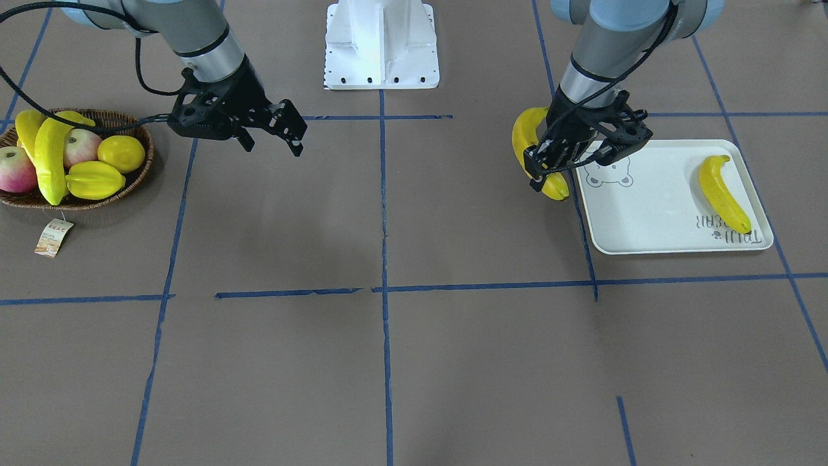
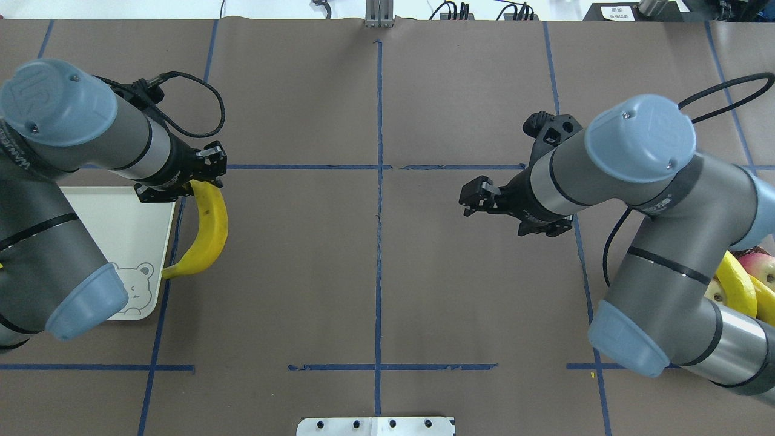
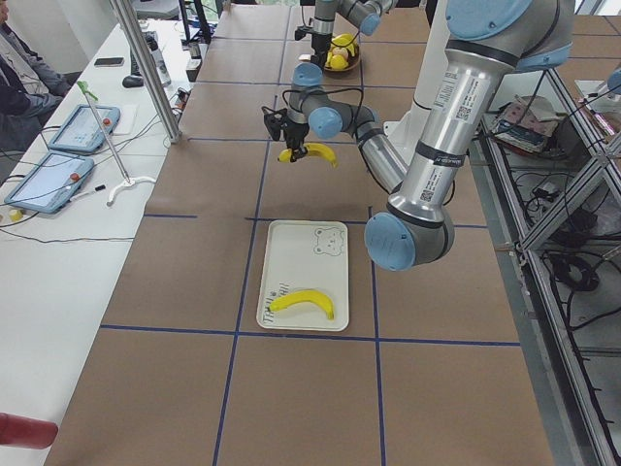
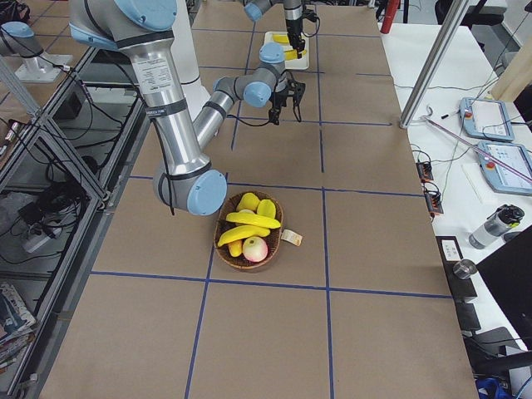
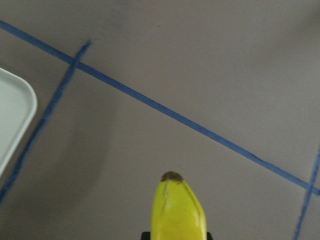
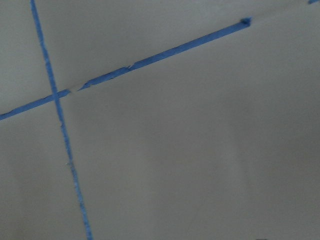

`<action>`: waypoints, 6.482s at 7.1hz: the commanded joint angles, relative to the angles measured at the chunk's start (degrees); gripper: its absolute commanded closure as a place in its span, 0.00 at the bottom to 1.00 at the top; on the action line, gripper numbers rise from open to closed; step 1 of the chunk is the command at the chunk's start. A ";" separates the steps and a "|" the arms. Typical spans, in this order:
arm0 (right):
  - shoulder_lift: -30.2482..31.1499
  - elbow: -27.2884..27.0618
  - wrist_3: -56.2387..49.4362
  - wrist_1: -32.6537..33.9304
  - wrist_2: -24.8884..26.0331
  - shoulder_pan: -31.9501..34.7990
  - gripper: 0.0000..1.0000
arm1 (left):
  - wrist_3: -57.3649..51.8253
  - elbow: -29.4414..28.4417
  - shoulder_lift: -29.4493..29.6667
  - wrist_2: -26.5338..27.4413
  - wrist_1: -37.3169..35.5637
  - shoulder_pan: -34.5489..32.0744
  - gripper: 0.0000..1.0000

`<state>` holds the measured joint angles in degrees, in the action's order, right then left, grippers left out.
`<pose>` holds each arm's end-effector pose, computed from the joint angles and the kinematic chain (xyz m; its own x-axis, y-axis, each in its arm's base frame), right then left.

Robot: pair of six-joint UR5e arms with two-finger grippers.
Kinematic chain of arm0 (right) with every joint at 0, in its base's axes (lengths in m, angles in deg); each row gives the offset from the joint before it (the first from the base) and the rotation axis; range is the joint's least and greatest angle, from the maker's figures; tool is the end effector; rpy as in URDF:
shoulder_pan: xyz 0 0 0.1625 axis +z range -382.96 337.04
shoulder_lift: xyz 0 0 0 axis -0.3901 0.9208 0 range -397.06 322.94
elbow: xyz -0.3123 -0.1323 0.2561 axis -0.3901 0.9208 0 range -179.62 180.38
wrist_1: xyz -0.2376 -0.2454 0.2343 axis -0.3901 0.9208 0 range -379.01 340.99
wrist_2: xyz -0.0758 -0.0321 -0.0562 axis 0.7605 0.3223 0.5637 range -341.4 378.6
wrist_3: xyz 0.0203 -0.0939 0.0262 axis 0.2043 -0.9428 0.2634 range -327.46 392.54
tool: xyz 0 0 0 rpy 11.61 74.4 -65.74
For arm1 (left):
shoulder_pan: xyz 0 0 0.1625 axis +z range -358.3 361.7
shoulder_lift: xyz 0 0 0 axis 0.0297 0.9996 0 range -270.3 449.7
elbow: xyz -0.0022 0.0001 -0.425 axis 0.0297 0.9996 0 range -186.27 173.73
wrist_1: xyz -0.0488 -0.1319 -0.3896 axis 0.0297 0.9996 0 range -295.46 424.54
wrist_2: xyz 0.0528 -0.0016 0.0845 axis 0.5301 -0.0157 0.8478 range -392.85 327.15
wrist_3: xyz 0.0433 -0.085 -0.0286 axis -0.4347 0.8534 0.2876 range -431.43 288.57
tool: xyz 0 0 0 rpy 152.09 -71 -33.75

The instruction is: Transfer all bananas from basket to plate

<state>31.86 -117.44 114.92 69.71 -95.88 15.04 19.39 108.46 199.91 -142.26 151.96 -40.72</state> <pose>-0.3722 -0.4075 0.2450 0.5411 0.2697 0.7965 -0.2401 0.9573 -0.1610 0.3468 -0.4526 0.2866 0.5388 -0.5106 -0.6701 0.4787 0.8401 -0.2552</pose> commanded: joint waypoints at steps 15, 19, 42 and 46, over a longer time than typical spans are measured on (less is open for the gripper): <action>7.02 -4.08 -19.97 8.05 -6.37 9.28 0.00 | 1.11 -29.82 -20.12 -12.14 38.70 -19.28 0.83; 7.02 -4.17 -19.89 8.05 -6.37 9.37 0.00 | -4.77 -30.70 -21.70 -12.32 41.86 -19.19 0.00; 47.71 -1.28 -30.52 -27.90 -6.02 10.70 0.06 | -61.99 -15.58 -25.21 -22.95 39.93 -21.74 0.00; 47.01 0.39 -30.52 -27.98 -5.93 8.93 0.11 | -61.99 -15.67 -25.30 -22.95 40.02 -21.74 0.00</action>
<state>79.03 -117.72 84.39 41.77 -101.88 24.33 -42.60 92.80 174.67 -165.20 191.97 -62.46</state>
